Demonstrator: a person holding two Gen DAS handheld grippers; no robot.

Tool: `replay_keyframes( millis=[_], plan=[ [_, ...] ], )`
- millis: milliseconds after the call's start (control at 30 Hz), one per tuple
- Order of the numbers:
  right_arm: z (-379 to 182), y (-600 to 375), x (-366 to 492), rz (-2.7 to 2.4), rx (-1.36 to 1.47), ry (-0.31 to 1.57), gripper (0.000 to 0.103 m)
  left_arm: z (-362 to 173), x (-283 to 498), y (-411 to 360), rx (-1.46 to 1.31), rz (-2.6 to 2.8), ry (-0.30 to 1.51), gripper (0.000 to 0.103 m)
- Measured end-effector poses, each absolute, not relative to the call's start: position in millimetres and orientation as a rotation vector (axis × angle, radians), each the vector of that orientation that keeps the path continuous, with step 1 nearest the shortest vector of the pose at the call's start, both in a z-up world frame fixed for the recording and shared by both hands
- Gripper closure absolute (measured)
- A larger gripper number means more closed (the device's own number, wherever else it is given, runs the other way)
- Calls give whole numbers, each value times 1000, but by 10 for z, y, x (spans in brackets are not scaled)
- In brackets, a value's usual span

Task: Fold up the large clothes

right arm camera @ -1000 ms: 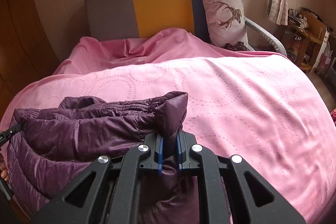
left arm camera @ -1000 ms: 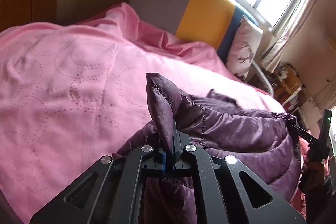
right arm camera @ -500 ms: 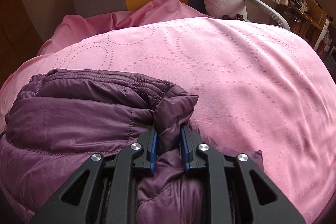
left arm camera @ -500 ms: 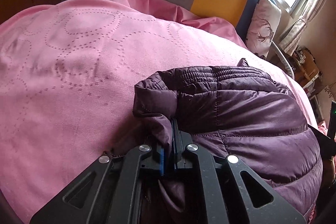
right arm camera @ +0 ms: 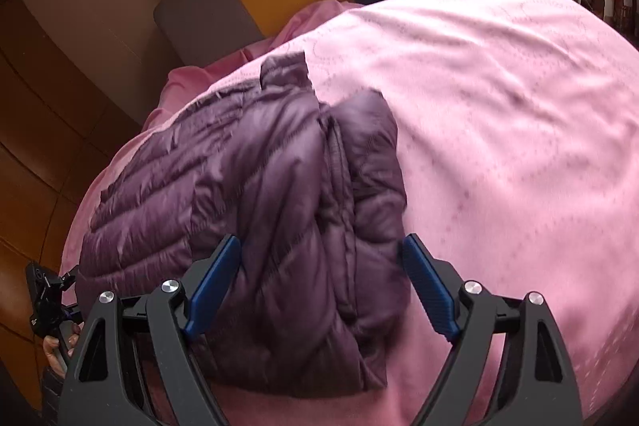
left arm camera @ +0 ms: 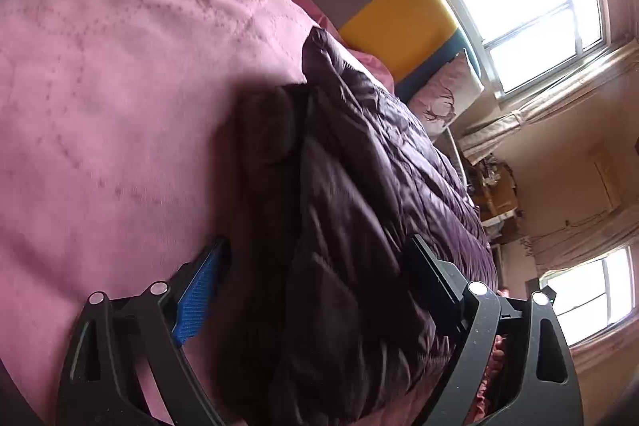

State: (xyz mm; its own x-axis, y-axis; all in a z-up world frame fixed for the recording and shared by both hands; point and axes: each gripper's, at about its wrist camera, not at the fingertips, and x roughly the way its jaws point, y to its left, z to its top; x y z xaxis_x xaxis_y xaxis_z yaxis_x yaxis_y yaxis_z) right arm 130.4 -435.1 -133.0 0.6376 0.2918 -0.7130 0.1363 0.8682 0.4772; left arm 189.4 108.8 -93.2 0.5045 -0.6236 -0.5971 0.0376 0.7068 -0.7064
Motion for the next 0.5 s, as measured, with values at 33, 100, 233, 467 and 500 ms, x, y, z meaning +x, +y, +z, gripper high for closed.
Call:
replay_keyframes(
  millis=[33, 100, 233, 467, 500],
  plan=[
    [-1360, -4339, 1244, 102, 545, 881, 41, -945, 1823, 1058, -680, -457, 968, 25],
    [-1331, -4342, 1168, 120, 570, 862, 59, -961, 1754, 991, -672, -500, 983, 40],
    [-1188, -4278, 990, 144, 535, 864, 76, -948, 1645, 937, -662, -527, 983, 52],
    [-1129, -4322, 363, 151, 439, 939, 81, -890, 1196, 948, -635, -581, 1014, 54],
    [-1132, -4339, 294, 141, 430, 951, 81, -863, 1092, 941, -619, -586, 1021, 54]
  ],
)
